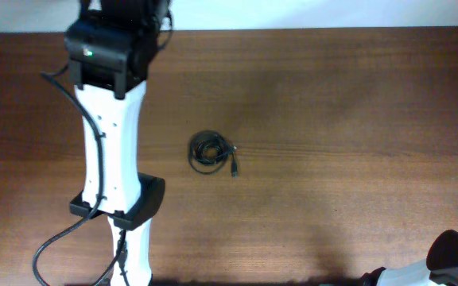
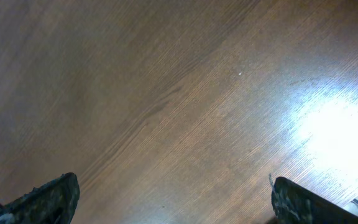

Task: Untangle cables

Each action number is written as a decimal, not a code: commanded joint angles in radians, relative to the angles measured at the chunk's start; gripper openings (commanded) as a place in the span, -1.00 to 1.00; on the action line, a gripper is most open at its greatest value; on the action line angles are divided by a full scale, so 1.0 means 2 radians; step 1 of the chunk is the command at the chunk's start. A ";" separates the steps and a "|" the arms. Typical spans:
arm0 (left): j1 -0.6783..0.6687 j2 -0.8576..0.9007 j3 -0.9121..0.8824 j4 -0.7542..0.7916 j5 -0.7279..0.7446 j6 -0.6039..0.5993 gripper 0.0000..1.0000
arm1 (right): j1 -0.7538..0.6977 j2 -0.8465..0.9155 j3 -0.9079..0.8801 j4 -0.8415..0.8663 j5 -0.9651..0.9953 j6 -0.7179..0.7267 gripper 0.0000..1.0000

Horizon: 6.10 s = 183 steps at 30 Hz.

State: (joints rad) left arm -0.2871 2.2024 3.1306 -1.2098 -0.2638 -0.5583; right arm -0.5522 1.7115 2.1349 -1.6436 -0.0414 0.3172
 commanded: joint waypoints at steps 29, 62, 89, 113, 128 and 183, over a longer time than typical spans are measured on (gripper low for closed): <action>0.194 0.025 -0.422 0.477 0.299 0.182 -1.00 | 0.001 -0.001 0.006 0.000 0.006 0.000 0.97; 0.321 0.215 -0.422 0.286 0.105 0.364 0.99 | 0.001 -0.001 0.006 0.000 0.006 0.000 0.97; 0.328 0.166 -0.413 0.284 0.136 0.024 0.78 | 0.001 -0.001 0.006 0.001 0.006 0.000 0.97; 0.352 0.231 -0.413 0.271 0.055 0.297 0.57 | 0.001 -0.001 0.006 0.001 0.006 0.000 0.97; 0.407 0.217 -0.298 0.303 0.119 0.338 -1.00 | 0.001 -0.001 0.006 0.001 0.006 0.000 0.97; 0.372 0.178 -0.381 0.350 0.164 0.472 0.98 | 0.001 -0.001 0.006 0.000 0.006 0.000 0.97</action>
State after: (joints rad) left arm 0.4652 2.5755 2.3627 -0.4709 0.0498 0.3824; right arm -0.5518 1.7119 2.1349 -1.6432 -0.0414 0.3172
